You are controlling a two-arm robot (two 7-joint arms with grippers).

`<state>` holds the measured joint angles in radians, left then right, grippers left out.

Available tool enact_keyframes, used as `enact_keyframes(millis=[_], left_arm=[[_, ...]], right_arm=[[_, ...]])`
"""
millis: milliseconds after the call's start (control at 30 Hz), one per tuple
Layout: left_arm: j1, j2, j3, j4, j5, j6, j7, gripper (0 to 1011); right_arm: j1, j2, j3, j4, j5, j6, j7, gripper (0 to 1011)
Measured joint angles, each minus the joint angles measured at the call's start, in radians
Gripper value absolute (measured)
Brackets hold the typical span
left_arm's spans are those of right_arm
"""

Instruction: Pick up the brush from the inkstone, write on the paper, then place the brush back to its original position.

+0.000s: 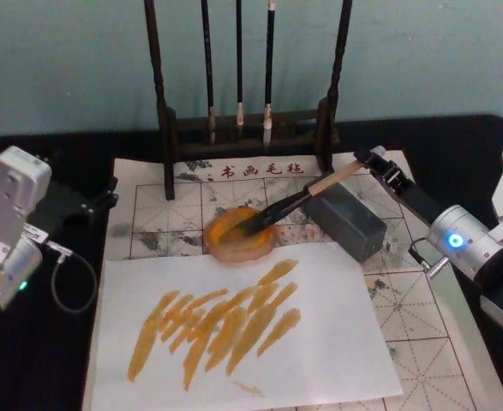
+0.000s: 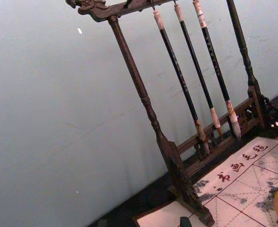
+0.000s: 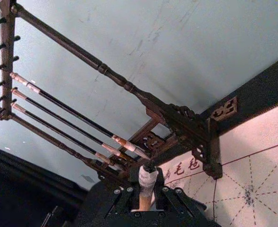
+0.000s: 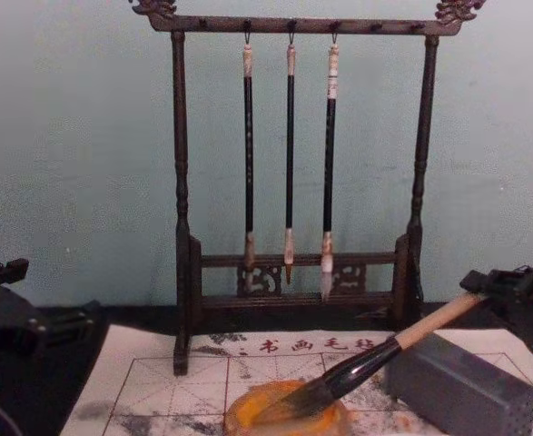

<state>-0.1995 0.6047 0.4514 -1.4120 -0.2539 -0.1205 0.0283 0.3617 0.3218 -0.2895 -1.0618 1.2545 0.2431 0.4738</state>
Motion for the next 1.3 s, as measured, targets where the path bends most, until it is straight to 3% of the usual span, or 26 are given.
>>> enact_keyframes(millis=[133, 567, 867, 1300], left_arm=[[0.000, 0.000, 0.000, 0.000, 0.000, 0.000, 0.000, 1001], [0.000, 0.000, 0.000, 0.000, 0.000, 0.000, 0.000, 1001], [0.000, 0.000, 0.000, 0.000, 0.000, 0.000, 0.000, 1001], [0.000, 0.000, 0.000, 0.000, 0.000, 0.000, 0.000, 1001]], right_arm=[[0.000, 0.000, 0.000, 0.000, 0.000, 0.000, 0.000, 189], [0.001, 0.014, -0.001, -0.013, 0.083, 0.032, -0.003, 189], [-0.002, 0.029, -0.010, -0.031, 0.110, 0.029, -0.003, 189], [-0.024, 0.087, -0.026, -0.101, 0.141, 0.032, 0.015, 189]])
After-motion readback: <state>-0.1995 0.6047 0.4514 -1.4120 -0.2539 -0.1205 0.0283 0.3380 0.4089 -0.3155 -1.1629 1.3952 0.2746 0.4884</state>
